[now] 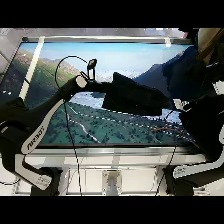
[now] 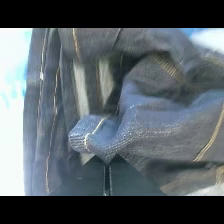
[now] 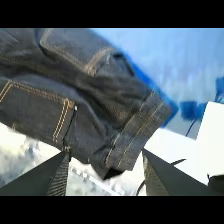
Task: Fold the clothes and pants, and hang the long-sleeved shirts on hangers.
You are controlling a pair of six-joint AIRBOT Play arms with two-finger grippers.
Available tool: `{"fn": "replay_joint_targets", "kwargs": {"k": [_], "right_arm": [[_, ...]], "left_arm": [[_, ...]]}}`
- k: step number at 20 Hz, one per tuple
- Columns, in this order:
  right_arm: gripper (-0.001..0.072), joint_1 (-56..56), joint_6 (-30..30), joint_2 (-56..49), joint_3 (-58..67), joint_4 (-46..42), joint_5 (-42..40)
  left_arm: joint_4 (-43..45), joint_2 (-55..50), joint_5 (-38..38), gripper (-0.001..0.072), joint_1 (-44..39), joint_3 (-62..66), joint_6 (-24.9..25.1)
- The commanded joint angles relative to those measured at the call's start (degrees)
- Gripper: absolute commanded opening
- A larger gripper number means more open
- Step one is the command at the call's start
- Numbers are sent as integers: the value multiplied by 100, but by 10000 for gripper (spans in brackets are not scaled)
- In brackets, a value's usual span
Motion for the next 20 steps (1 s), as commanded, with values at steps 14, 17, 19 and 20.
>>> {"fn": "replay_joint_targets", "kwargs": {"k": [14, 17, 19, 20], "right_arm": [[663, -205, 79, -256, -3143, 1003, -1467], [663, -201, 37, -737, -3141, 1145, -1394], [663, -203, -22, -909, -3141, 1108, -1517], [663, -201, -20, -962, -3141, 1115, -1613]], "left_arm": [[188, 1165, -1615, 629, 1473, 22, 4], [186, 1270, -1624, 629, 1464, 22, 7], [186, 1272, -1681, 629, 1464, 20, 7], [186, 1272, -1707, 629, 1464, 20, 7]]}}
